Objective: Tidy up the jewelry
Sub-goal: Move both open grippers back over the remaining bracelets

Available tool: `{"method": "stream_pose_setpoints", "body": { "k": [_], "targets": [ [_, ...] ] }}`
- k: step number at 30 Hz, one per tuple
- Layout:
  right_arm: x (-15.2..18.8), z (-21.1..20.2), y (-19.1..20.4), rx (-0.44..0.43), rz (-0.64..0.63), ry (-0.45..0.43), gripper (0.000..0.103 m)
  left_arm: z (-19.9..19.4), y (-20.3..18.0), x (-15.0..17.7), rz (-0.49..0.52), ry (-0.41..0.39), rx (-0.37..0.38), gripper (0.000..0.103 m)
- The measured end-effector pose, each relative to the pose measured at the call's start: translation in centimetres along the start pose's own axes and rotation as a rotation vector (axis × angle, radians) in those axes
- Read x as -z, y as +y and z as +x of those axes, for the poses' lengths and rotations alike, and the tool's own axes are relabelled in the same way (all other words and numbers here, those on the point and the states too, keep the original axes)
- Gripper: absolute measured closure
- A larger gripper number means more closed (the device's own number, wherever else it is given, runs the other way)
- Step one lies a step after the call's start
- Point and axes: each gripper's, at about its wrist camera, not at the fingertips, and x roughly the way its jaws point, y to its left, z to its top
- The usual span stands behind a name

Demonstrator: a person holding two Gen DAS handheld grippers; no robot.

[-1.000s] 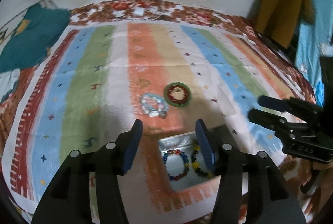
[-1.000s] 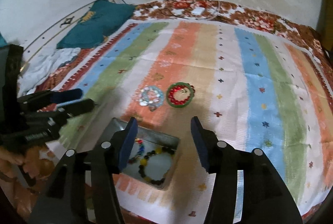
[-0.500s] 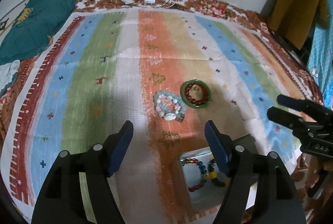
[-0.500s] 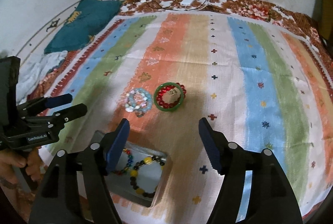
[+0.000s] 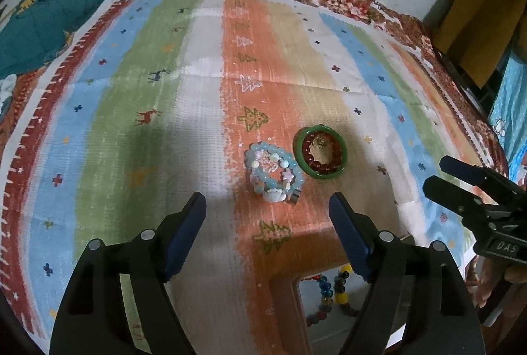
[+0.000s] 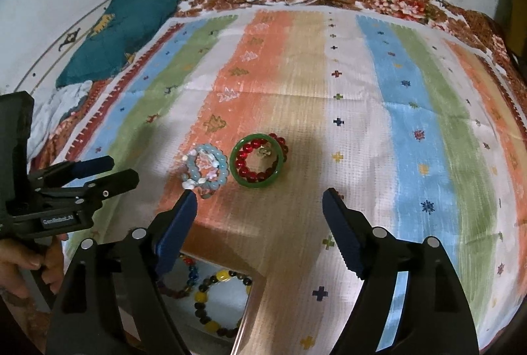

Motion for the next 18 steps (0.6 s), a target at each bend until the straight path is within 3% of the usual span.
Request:
{"method": "stream_pose_setpoints", "body": {
  "k": [18],
  "targets": [
    [-1.7,3.7,-0.1,0.005,0.001,0.051,0.024,4.0,0.9,-1.2,0.008,0.069,0.0,0.027]
  ]
}}
